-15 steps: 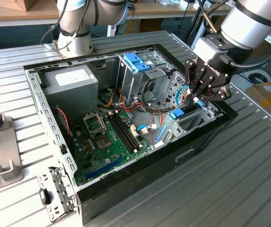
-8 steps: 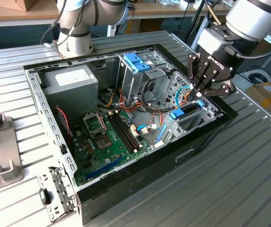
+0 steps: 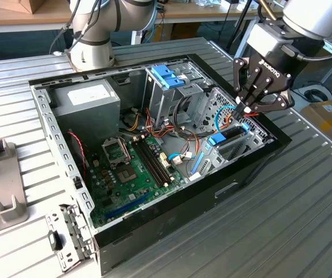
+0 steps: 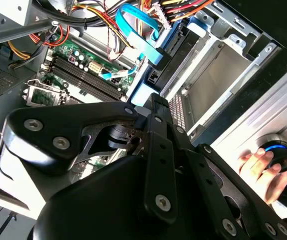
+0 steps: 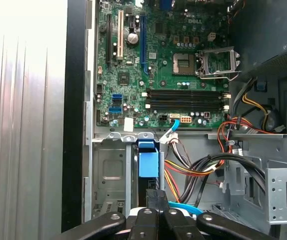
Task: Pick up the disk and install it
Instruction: 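Insert the disk into the insertion slot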
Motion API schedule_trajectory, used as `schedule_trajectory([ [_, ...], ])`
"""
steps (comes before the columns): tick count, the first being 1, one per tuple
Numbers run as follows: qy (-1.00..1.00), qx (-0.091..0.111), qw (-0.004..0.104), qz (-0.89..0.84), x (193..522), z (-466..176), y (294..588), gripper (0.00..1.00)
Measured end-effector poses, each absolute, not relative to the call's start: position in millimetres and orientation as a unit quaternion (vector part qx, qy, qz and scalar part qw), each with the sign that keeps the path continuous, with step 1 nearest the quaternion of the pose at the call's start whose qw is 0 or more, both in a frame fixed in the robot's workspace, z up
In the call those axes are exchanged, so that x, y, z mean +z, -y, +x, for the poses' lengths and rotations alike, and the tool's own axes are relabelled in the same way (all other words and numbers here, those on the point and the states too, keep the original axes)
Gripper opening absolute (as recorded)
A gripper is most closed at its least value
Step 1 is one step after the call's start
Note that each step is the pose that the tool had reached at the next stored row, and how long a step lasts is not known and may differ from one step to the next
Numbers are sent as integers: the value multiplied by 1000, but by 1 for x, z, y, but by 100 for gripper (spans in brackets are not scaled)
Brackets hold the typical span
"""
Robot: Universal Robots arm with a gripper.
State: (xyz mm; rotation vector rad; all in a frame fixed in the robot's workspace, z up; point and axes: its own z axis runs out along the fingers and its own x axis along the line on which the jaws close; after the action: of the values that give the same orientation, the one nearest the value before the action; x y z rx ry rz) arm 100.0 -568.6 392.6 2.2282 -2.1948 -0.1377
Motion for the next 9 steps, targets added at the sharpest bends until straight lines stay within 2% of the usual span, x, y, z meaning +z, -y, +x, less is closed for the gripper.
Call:
schedule_trajectory([
  [9, 701, -43, 6, 712, 394, 104, 569, 10],
])
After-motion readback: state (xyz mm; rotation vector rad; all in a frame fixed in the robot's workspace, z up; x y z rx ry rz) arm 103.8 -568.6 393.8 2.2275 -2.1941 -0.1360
